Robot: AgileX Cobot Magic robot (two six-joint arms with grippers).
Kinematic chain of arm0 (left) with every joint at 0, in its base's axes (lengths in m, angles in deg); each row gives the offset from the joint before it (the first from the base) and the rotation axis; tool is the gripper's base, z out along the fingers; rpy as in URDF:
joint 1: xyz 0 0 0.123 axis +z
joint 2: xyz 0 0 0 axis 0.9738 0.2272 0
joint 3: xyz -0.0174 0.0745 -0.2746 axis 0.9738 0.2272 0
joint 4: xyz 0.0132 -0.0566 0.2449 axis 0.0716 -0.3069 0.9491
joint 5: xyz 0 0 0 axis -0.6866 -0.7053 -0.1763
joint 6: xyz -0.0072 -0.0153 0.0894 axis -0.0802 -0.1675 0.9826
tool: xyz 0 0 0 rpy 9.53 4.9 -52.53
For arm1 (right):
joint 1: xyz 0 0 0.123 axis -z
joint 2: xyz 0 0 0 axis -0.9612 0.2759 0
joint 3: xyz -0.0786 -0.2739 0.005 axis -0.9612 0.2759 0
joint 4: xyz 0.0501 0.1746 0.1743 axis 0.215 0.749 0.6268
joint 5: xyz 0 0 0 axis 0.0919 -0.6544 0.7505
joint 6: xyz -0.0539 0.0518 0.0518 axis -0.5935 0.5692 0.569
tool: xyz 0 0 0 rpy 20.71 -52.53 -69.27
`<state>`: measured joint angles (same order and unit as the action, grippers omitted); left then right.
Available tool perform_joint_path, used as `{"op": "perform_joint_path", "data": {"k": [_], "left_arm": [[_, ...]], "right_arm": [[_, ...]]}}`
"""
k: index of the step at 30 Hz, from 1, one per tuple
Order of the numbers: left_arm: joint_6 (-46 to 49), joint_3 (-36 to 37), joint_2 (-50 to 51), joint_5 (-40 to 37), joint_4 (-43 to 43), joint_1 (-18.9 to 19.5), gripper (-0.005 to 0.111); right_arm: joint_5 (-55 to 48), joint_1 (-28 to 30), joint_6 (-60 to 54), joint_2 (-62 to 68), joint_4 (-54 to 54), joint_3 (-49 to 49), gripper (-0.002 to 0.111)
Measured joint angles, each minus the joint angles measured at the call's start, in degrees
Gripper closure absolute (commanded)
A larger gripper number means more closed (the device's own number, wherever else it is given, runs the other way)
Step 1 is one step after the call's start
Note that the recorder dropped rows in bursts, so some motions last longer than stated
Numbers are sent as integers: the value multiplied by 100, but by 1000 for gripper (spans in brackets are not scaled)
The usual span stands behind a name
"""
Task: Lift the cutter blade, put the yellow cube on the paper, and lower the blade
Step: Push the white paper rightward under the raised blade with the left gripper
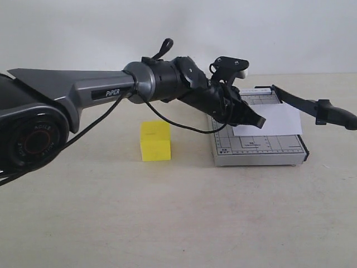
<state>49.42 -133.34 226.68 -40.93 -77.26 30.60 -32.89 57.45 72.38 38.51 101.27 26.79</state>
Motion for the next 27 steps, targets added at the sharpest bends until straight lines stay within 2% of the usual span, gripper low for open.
{"op": "perform_joint_path", "data": {"k": [3, 12, 27], "left_arm": [[-227, 0, -140, -42, 323, 69, 102], [-328, 0, -268, -30, 588, 107, 102], [-328, 0, -258, 129, 640, 107, 102]], "right_arm": [[0, 0, 0, 0, 0, 0, 107], [0, 0, 0, 0, 0, 0, 107], [0, 0, 0, 0, 0, 0, 107]]}}
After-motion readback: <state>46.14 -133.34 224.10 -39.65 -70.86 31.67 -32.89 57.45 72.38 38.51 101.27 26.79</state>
